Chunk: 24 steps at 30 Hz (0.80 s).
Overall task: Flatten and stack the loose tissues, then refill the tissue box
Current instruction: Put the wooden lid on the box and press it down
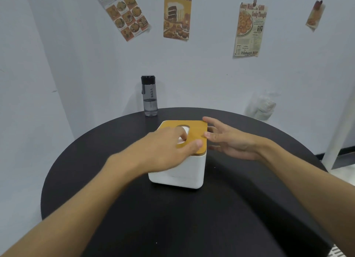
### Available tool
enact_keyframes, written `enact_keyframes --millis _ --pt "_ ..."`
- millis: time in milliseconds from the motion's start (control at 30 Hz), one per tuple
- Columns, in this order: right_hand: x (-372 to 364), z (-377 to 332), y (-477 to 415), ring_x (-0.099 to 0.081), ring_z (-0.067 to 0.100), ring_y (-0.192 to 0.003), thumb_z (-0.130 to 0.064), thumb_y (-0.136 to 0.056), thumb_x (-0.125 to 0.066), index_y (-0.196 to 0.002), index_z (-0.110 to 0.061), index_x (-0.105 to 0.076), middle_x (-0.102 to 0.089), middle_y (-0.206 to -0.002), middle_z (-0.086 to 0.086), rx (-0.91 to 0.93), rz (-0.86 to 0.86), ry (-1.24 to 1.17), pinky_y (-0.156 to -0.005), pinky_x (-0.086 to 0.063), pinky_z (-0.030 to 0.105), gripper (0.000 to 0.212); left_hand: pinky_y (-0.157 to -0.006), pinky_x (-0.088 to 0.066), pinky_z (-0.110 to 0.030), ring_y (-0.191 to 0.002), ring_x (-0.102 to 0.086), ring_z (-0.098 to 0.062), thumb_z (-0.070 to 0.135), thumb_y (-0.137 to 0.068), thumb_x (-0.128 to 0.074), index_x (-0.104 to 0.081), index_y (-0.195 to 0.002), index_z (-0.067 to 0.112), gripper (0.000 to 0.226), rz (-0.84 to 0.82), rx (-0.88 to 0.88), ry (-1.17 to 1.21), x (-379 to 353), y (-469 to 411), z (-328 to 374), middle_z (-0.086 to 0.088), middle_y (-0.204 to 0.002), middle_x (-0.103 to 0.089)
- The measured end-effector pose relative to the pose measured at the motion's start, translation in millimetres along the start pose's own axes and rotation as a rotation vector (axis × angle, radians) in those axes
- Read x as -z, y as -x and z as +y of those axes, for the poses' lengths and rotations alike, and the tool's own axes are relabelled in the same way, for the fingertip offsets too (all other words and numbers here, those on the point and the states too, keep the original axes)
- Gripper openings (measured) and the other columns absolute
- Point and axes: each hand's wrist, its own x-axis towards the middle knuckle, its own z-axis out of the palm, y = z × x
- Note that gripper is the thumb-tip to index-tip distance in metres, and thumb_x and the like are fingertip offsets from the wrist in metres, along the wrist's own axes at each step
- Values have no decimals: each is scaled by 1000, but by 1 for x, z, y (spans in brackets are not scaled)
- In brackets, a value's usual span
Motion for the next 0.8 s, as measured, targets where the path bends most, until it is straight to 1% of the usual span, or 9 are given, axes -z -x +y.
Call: enact_keyframes --millis 100,167,233,300,467,567,633,733,800 --pt "-4 6 -2 -50 16 -130 -36 -77 -76 -146 -33 -33 -48 -141 0 13 63 -27 -113 -37 47 81 -102 -40 -46 -107 -46 -6 74 -89 -40 -51 -124 33 55 92 -31 -19 -11 3 -4 24 -118 -44" --pt "-8 10 -1 -49 16 -128 -41 -79 -78 -142 -33 -37 -47 -139 2 24 113 -14 -104 -43 41 76 -111 -31 -48 -125 -42 -8 81 -82 -40 -51 -122 41 58 66 -60 19 -6 5 -17 23 -128 -45" --pt "-10 13 1 -47 13 -127 -44 -81 -74 -141 -34 -41 -50 -136 -2 32 144 8 -98 -41 37 69 -120 -15 -56 -150 -14 -9 90 -67 -35 -52 -121 51 69 19 -76 51 -1 7 -29 19 -151 -35" --pt "-12 15 2 -47 12 -126 -48 -82 -71 -138 -38 -45 -51 -131 -5 53 172 57 -102 -38 37 63 -121 -6 -59 -153 5 -7 93 -61 -35 -49 -129 58 78 -45 -16 46 5 11 -36 14 -164 -13" --pt "-21 15 6 -51 12 -116 -46 -88 -65 -134 -31 -42 -51 -117 -4 99 227 112 -92 -43 30 53 -109 -30 -30 -147 -26 -11 61 -92 -53 -43 -143 49 53 -63 63 211 6 23 -34 13 -165 -8" --pt "-27 20 11 -52 14 -119 -54 -78 -67 -127 -25 -43 -52 -122 -1 131 242 86 -92 -44 30 62 -114 -24 -32 -154 -9 -9 56 -90 -59 -54 -128 53 38 52 59 381 -9 30 -42 10 -167 -4" --pt "-27 26 11 -51 17 -123 -47 -86 -67 -123 -18 -46 -53 -128 2 175 248 3 -102 -44 34 51 -112 -24 -31 -154 0 -7 65 -83 -64 -58 -114 58 32 98 54 459 -14 30 -48 10 -168 1" --pt "-29 28 8 -51 11 -129 -24 -98 -56 -119 -11 -47 -54 -137 -4 196 226 -196 -109 -41 34 26 -107 -22 -29 -152 8 -2 67 -73 -68 -52 -116 61 46 151 35 503 -22 24 -58 9 -167 5" --pt "-31 28 6 -54 12 -121 -26 -97 -59 -121 -14 -48 -59 -128 -5 183 194 -238 -106 -41 33 29 -104 -32 -29 -150 -11 -5 71 -61 -66 -43 -119 61 63 231 82 570 -29 23 -62 7 -166 -5"
